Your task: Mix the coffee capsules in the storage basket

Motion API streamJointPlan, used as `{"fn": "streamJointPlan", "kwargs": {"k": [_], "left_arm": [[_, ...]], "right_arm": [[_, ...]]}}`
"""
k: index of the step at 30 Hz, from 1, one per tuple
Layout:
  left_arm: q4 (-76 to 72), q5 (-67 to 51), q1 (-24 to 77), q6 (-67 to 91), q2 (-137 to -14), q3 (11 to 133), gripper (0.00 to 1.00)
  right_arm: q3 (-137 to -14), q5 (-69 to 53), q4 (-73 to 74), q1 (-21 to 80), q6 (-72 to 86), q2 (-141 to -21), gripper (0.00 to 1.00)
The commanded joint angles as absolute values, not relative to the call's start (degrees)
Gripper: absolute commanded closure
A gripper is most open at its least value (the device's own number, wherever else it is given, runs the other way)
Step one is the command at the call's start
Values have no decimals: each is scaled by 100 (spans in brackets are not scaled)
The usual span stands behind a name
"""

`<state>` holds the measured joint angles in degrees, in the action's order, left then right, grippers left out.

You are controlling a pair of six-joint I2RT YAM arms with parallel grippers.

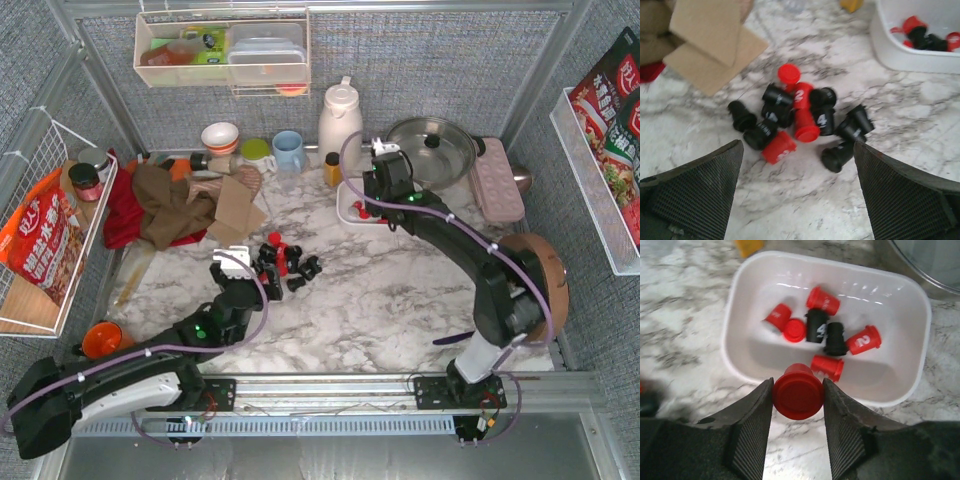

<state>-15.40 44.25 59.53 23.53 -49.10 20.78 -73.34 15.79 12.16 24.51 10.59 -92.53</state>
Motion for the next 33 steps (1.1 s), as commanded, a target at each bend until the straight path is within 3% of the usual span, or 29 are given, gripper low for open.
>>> {"fn": "streamJointPlan", "kwargs": {"k": [1, 8, 10, 26, 33], "left_arm": [[-358, 4564, 5727, 3304, -4808, 2081, 1], [-217, 3092, 4890, 3258, -5388, 2148, 2], [-227, 2744, 4664, 3193, -5680, 2201, 5], [-809, 1353, 3634, 2373, -7248, 2690, 40], [-634, 1049, 3530, 2129, -7576, 3153, 41]], "right_arm": [[-7850, 1578, 1072, 2134, 1144, -9957, 48], [-8575, 1339, 1805, 1818, 1182, -10585, 16], [-8543, 1312, 1908, 1811, 1108, -10481, 12], [-5583, 599, 1257, 2103, 1416, -7565, 14], [-5228, 526, 1260, 2107, 1327, -7222, 14]]}}
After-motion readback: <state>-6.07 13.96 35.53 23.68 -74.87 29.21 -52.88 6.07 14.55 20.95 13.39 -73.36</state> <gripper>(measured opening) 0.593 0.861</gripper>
